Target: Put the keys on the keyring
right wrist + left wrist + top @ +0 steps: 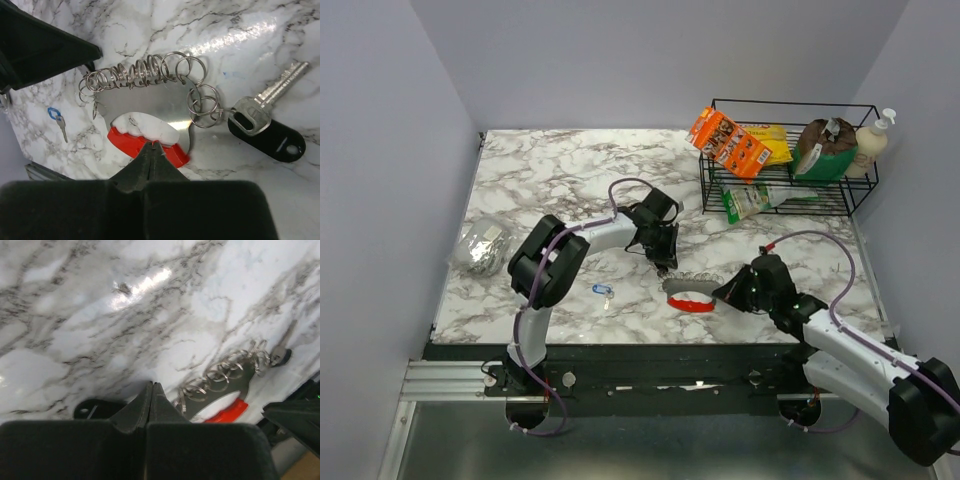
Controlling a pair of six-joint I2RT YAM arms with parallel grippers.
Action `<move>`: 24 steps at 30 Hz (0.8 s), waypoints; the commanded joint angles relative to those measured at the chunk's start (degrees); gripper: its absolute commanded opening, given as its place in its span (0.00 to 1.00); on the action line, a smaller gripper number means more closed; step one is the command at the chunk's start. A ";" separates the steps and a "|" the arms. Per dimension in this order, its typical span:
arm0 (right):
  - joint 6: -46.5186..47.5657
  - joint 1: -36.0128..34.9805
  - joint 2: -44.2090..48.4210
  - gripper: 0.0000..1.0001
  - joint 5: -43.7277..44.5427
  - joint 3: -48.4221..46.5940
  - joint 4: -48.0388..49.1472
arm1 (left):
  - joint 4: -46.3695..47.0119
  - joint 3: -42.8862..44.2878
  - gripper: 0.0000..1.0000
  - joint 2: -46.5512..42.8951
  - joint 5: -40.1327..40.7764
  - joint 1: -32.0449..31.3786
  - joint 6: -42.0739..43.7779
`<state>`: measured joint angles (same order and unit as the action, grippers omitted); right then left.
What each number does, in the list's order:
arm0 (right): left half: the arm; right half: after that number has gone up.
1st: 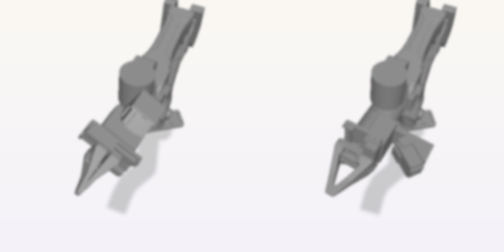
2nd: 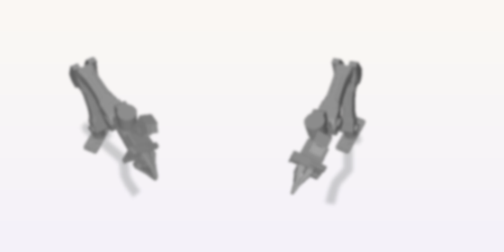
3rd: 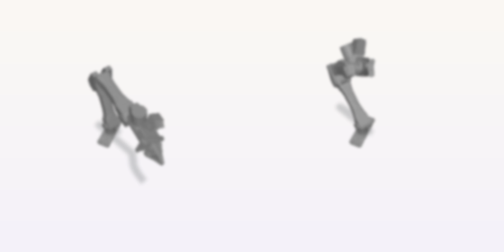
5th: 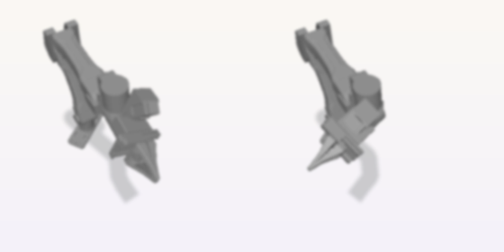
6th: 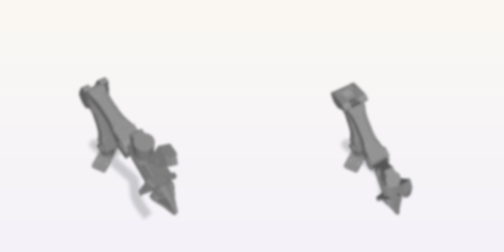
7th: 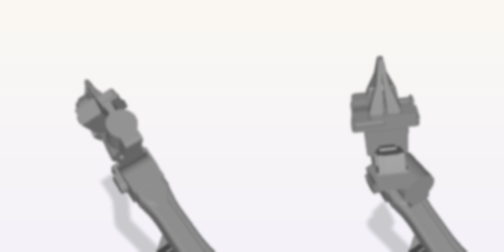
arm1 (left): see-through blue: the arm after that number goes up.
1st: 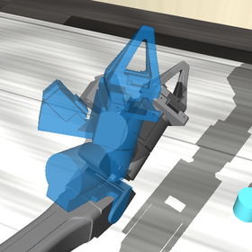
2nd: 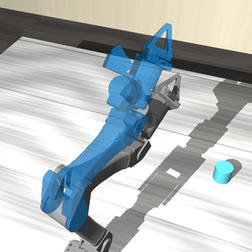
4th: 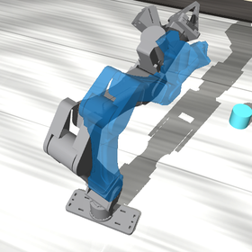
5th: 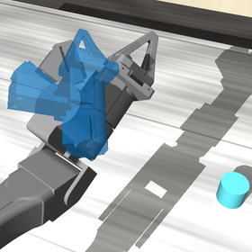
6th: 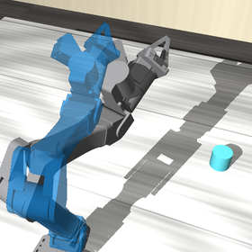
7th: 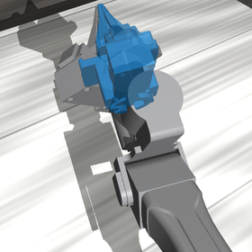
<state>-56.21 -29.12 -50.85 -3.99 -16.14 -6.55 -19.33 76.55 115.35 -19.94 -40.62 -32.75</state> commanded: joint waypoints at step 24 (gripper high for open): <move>1.26 0.21 -24.45 0.00 6.90 -8.63 0.57 | 8.08 -30.93 0.00 -14.96 1.93 -5.70 -9.16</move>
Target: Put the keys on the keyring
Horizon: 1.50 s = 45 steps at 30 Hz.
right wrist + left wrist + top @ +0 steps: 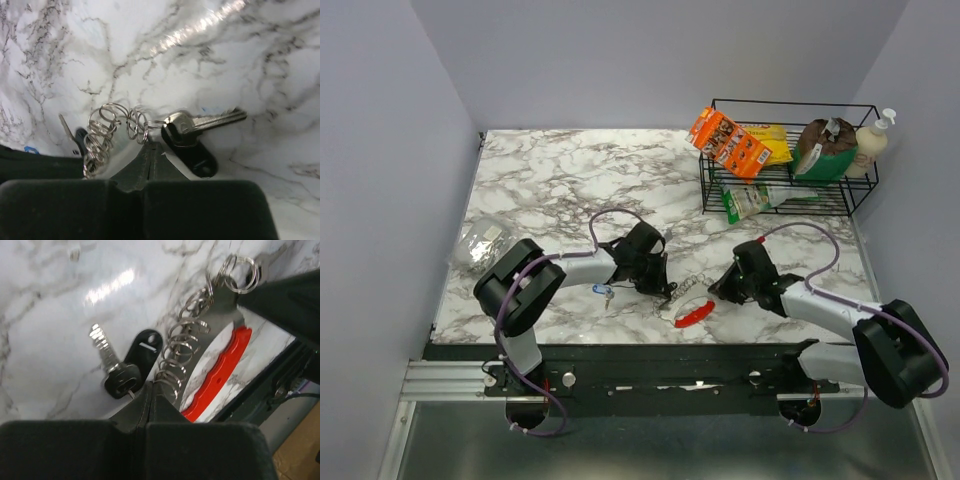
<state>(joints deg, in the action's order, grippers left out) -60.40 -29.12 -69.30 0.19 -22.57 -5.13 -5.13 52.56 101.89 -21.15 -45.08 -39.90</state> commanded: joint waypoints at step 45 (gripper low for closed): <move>33.24 -0.14 -4.25 0.00 -12.14 -16.89 -8.32 | -7.45 -3.34 0.54 -14.00 9.28 -3.01 -7.83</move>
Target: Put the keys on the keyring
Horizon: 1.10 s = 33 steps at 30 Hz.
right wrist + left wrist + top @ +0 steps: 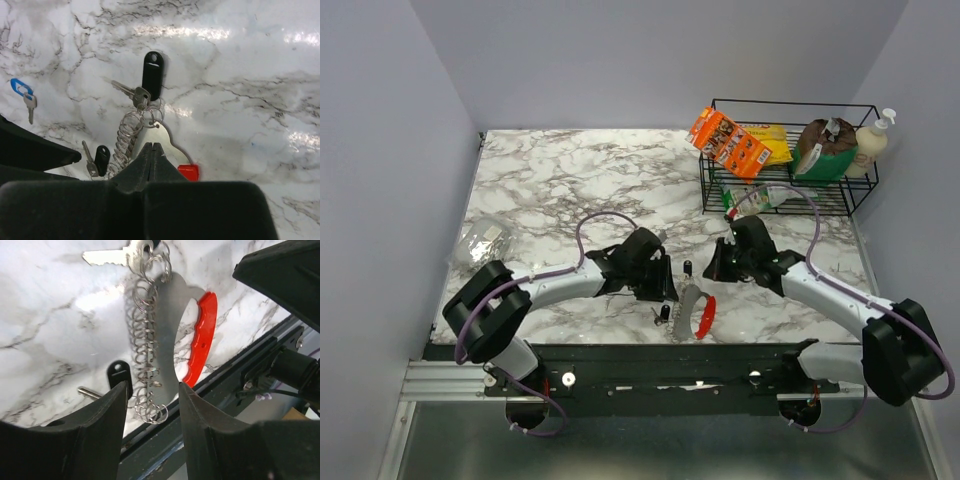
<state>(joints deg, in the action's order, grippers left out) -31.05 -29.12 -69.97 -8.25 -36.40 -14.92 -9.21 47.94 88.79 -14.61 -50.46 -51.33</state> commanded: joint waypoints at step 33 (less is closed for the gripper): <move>3.10 -7.17 -14.76 0.00 12.82 -9.57 -2.92 | -2.21 6.29 0.54 6.39 -1.30 6.34 5.36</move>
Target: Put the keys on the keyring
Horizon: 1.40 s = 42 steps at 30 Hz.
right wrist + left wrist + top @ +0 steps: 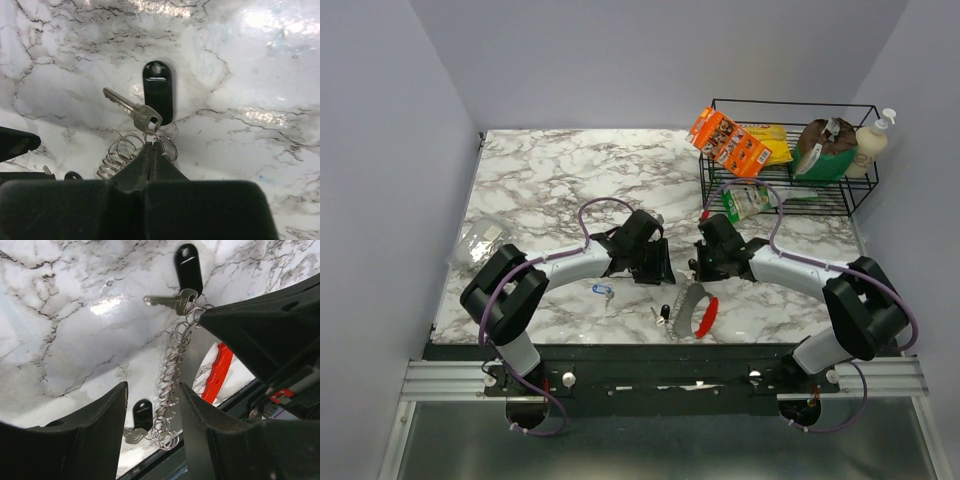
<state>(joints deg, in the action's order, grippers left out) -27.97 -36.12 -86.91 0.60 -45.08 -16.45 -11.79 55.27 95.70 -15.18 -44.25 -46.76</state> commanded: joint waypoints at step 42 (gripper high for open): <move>-2.53 9.57 11.42 0.41 -20.55 10.62 12.13 | 5.02 10.56 0.50 10.12 -6.71 0.13 5.46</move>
<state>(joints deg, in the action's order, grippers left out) -31.03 -26.61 -76.09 -16.60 -35.86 -7.07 -8.67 64.27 104.40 -20.01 -44.25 -40.60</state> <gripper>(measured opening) 0.415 0.502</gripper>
